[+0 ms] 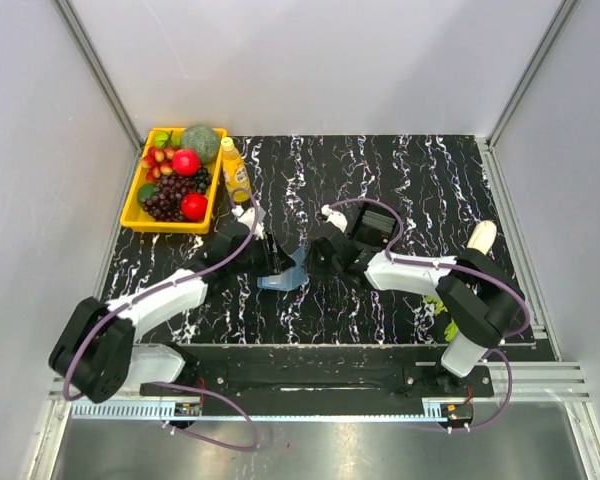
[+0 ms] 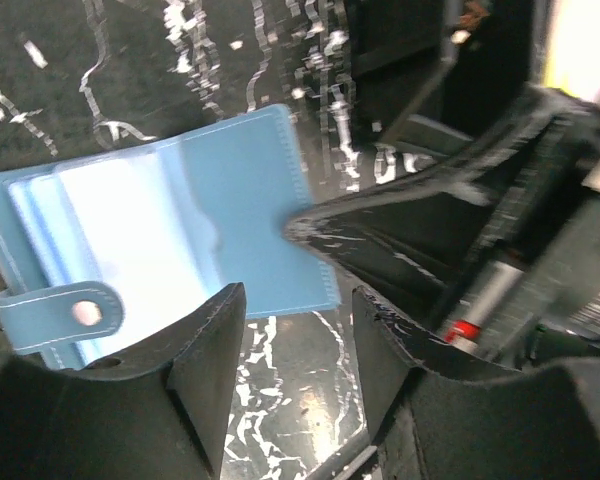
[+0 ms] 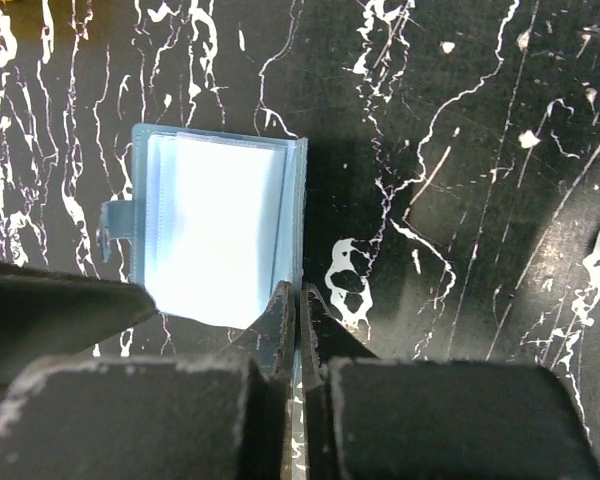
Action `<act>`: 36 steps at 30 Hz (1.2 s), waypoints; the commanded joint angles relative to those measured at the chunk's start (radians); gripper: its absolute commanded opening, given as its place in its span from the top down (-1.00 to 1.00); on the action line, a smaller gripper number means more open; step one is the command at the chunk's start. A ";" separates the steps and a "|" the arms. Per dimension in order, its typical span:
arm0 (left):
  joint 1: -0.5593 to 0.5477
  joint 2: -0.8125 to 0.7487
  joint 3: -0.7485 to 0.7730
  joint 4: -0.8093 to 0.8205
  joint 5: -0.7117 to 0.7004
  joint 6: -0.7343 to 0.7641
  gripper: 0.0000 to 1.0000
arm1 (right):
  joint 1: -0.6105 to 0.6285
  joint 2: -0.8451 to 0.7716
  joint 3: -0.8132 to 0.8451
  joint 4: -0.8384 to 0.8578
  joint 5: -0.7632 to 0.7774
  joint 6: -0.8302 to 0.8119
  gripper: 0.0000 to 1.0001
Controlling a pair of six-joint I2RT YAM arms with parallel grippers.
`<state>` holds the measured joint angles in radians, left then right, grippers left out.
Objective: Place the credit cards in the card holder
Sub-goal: Open the card holder at the center of the board.
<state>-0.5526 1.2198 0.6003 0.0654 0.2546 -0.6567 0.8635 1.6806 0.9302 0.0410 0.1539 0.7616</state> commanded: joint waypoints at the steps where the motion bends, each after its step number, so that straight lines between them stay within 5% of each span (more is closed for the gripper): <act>1: -0.004 0.076 0.001 0.082 -0.115 -0.063 0.04 | -0.012 -0.007 -0.019 0.034 -0.004 0.012 1.00; 12: -0.004 0.024 -0.019 -0.030 -0.360 -0.047 0.20 | -0.020 0.021 -0.024 -0.010 0.019 0.018 1.00; 26: -0.003 0.179 0.032 -0.094 -0.377 -0.070 0.21 | -0.020 0.064 -0.005 -0.015 -0.019 0.021 1.00; 36: -0.006 0.139 0.039 -0.145 -0.425 -0.041 -0.07 | -0.020 0.077 0.002 -0.015 -0.031 0.024 1.00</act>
<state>-0.5556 1.3670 0.5945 -0.0692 -0.1375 -0.7139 0.8486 1.7409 0.9039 0.0471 0.1360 0.7826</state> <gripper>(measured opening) 0.525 0.014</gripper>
